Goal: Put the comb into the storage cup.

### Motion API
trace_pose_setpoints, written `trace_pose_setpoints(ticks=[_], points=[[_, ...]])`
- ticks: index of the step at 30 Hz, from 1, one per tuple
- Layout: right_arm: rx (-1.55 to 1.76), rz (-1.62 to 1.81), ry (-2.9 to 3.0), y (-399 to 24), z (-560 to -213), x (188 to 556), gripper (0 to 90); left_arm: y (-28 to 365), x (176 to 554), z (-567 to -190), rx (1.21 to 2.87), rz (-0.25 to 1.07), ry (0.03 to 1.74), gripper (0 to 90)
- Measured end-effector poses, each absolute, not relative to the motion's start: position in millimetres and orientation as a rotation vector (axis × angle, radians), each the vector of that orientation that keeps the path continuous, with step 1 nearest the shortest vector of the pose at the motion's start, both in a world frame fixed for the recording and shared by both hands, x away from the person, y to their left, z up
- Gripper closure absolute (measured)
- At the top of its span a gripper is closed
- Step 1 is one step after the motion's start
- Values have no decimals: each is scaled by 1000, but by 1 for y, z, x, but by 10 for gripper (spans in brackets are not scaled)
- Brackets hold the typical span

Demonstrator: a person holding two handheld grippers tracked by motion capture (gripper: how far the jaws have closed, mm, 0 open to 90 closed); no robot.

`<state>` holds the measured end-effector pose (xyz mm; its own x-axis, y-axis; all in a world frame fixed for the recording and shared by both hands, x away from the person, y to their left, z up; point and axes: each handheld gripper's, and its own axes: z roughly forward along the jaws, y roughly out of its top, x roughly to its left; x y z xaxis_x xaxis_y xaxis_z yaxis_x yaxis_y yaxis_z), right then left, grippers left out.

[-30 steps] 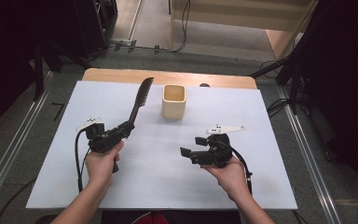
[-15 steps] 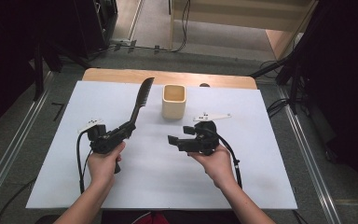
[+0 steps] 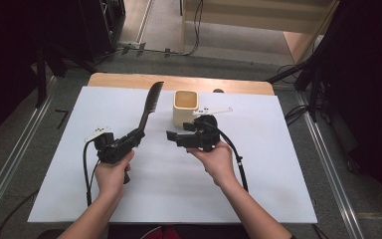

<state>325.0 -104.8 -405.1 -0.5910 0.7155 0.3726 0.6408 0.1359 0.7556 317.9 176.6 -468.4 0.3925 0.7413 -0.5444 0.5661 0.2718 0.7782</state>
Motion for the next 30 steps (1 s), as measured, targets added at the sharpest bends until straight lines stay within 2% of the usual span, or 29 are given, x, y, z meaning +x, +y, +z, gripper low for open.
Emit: trace_pose_setpoints(ticks=[30], points=[[1491,1522,2247,-64,-406,366,267,162,326,-471,1364,196,1242,737]])
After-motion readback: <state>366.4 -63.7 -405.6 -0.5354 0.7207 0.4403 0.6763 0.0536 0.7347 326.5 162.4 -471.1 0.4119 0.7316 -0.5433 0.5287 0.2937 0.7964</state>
